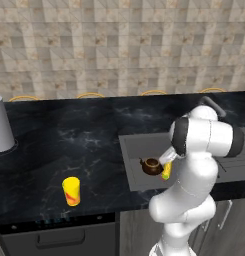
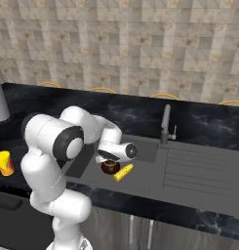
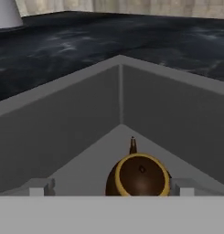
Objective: Pick the teapot and cup and place them in the sink. Then turn on the water.
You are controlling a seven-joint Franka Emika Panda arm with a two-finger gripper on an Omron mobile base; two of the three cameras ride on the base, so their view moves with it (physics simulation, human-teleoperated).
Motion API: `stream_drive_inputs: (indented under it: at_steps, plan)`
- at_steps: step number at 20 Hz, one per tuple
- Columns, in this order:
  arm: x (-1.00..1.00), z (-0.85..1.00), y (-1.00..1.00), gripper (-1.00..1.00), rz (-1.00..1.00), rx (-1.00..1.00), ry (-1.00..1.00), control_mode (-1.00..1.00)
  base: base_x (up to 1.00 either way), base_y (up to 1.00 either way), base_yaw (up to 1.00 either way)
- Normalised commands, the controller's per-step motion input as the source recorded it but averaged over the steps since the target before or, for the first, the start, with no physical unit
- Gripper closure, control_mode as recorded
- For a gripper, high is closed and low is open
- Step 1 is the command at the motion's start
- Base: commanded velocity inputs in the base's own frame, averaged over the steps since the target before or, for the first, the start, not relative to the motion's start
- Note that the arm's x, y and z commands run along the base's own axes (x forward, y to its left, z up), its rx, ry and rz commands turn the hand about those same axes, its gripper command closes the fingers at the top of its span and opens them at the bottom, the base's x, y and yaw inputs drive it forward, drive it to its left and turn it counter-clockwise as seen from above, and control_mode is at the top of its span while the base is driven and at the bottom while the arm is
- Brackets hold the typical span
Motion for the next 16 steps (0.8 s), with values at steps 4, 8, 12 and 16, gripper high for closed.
stream_drive_inputs:
  at_steps: [4,8,12,16]
  plan:
    - [-0.36,0.85,0.02,-1.00,-0.11,-0.06,0.12,-1.00,0.00,0.00,0.00]
    - [-0.43,0.83,0.00,-1.00,-0.17,-0.05,0.23,-1.00,0.00,0.00,0.00]
    - [-0.47,0.91,0.00,-1.00,-0.20,-0.04,0.25,-1.00,0.00,0.00,0.00]
    - [-0.48,0.91,0.00,-1.00,-0.21,-0.05,0.23,-1.00,0.00,0.00,0.00]
